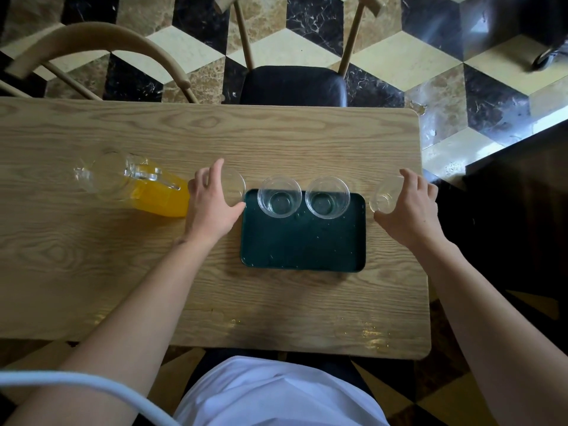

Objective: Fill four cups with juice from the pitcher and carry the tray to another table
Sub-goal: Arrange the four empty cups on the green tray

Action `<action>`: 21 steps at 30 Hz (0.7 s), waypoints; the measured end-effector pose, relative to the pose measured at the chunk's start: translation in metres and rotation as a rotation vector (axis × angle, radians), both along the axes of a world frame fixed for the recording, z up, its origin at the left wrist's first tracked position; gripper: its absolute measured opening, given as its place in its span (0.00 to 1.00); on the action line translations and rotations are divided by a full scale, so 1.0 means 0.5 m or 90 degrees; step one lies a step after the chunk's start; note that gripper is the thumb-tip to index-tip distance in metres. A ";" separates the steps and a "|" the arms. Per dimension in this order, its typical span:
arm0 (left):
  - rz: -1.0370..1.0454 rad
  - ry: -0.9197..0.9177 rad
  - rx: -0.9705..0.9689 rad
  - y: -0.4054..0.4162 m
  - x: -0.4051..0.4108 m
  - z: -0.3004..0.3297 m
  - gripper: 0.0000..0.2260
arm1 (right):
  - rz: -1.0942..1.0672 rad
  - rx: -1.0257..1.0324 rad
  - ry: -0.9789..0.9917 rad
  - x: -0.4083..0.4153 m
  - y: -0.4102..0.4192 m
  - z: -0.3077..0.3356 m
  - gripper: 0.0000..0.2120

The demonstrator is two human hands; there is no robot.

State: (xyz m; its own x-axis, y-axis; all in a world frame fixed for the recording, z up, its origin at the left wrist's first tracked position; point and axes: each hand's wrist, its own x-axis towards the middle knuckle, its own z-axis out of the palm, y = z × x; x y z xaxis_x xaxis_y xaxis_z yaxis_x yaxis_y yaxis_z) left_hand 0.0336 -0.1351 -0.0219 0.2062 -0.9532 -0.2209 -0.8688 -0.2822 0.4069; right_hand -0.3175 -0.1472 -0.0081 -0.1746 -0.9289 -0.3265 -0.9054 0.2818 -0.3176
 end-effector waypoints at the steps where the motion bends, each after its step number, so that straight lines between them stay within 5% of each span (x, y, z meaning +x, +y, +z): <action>1: 0.006 0.008 -0.017 0.012 -0.001 0.004 0.42 | -0.004 -0.017 -0.002 0.006 0.011 0.006 0.44; 9: -0.012 0.036 -0.139 0.142 -0.059 0.046 0.42 | -0.019 -0.053 -0.022 0.078 0.137 0.034 0.44; 21: -0.050 0.107 -0.103 0.224 -0.173 0.001 0.42 | 0.087 -0.001 -0.066 0.179 0.207 0.014 0.46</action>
